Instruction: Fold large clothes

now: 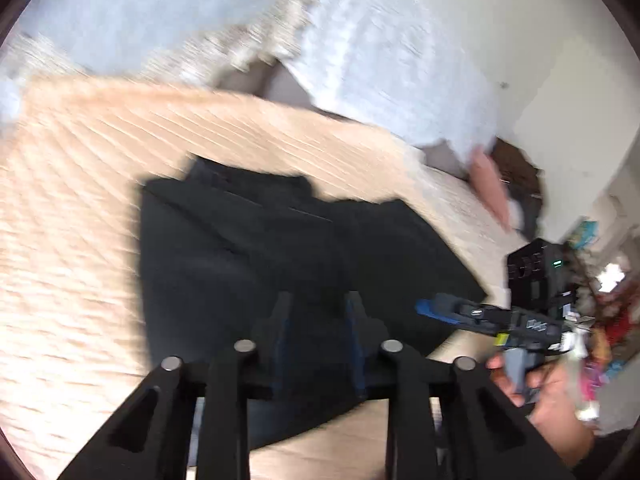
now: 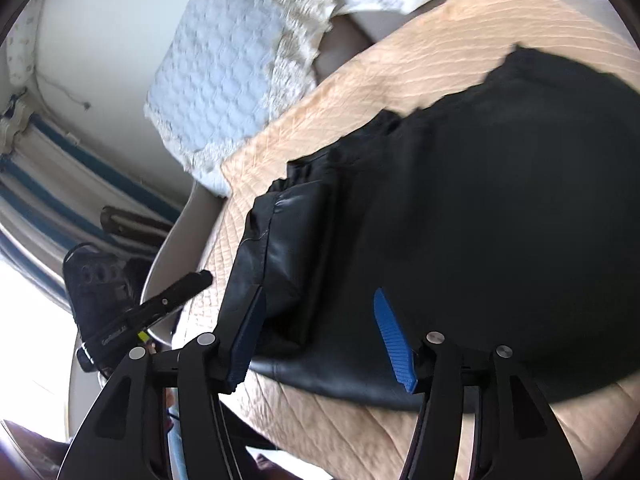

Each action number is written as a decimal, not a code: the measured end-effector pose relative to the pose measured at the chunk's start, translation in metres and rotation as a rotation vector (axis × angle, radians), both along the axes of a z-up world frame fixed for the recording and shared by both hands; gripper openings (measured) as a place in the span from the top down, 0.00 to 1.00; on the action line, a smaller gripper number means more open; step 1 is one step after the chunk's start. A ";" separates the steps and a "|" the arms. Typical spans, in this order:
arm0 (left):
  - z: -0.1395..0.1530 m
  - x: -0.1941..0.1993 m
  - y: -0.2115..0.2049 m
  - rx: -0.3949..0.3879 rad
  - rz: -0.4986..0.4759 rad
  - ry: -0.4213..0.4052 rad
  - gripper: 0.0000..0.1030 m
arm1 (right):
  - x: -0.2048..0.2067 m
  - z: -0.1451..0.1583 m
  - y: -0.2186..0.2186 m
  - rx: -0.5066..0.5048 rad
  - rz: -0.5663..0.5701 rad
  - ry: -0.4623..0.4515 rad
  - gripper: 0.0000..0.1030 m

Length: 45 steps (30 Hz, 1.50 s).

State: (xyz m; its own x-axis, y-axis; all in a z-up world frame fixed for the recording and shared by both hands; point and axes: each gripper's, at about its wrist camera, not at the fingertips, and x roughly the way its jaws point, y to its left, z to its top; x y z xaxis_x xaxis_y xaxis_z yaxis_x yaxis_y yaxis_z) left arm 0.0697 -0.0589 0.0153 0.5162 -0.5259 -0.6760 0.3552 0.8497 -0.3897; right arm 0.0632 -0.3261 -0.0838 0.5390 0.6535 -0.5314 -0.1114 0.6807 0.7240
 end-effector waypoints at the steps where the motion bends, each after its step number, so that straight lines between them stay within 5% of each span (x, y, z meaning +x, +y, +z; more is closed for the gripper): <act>1: -0.004 0.004 0.009 0.027 0.033 -0.006 0.72 | 0.010 -0.002 0.009 -0.007 0.018 0.000 0.44; 6: -0.032 0.017 0.044 0.051 0.138 0.048 0.72 | 0.051 -0.015 0.041 -0.058 0.071 0.007 0.44; 12: -0.050 0.016 0.050 0.031 0.145 0.048 0.71 | 0.067 -0.021 0.060 -0.026 0.079 0.010 0.47; 14: -0.051 0.016 0.049 0.031 0.140 0.046 0.70 | 0.070 -0.020 0.065 -0.038 0.095 0.028 0.83; 16: -0.051 0.020 0.047 0.038 0.139 0.046 0.70 | 0.070 -0.013 0.068 -0.051 0.108 0.029 0.90; 22: -0.030 0.012 0.037 0.008 0.104 0.008 0.70 | 0.051 0.029 0.043 -0.042 0.079 -0.079 0.91; 30: -0.050 0.003 0.003 0.052 0.020 0.019 0.70 | 0.058 -0.040 0.009 -0.037 0.000 0.079 0.89; 40: -0.031 -0.027 0.013 0.064 0.035 -0.004 0.70 | 0.025 0.018 0.015 -0.242 -0.011 -0.052 0.77; 45: -0.037 -0.045 0.009 0.062 0.015 0.010 0.70 | -0.016 0.032 0.047 -0.247 0.119 -0.138 0.77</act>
State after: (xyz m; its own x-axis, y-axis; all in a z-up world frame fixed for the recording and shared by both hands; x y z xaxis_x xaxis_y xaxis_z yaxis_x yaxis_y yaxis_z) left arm 0.0244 -0.0497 -0.0217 0.5163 -0.4755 -0.7123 0.3387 0.8773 -0.3401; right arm 0.0469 -0.2789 -0.0519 0.5443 0.5765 -0.6094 -0.2864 0.8105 0.5109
